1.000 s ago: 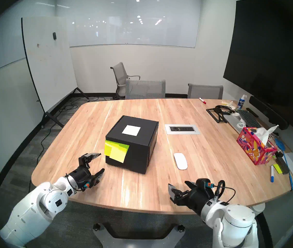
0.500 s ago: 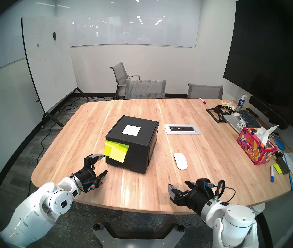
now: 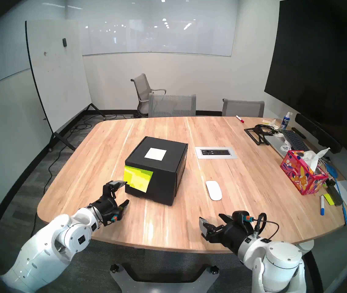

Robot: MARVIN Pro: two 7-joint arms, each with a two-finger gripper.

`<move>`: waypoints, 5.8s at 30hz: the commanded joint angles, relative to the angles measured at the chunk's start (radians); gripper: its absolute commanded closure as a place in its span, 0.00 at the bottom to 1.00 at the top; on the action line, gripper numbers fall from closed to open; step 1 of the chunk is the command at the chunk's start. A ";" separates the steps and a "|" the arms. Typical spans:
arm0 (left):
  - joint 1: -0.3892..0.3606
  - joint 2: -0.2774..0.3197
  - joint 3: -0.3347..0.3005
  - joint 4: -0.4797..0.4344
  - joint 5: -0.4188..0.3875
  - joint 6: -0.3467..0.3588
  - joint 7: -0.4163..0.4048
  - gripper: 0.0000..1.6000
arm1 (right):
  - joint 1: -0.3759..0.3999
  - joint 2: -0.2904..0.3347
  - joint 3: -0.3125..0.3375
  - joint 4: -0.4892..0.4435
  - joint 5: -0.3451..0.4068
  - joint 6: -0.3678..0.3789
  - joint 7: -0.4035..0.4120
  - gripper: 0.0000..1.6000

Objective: Open the box and place the mouse inside

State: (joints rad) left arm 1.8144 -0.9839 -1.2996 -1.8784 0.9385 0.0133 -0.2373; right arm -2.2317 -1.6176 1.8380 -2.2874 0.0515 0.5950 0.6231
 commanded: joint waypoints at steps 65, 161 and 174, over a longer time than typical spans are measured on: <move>-0.130 -0.048 -0.085 -0.009 -0.128 0.294 -0.489 0.00 | 0.006 -0.005 0.004 -0.024 -0.009 -0.003 0.007 0.00; -0.064 -0.276 -0.067 0.042 -0.154 0.341 -0.193 0.00 | 0.009 -0.016 0.008 -0.024 -0.022 -0.003 0.019 0.00; -0.006 -0.228 -0.148 0.021 -0.230 0.246 -0.190 0.00 | 0.010 -0.017 0.008 -0.023 -0.024 -0.003 0.021 0.00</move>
State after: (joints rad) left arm 1.7727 -1.2381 -1.4154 -1.8450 0.7341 0.2915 -0.4251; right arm -2.2261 -1.6364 1.8451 -2.2876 0.0285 0.5950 0.6454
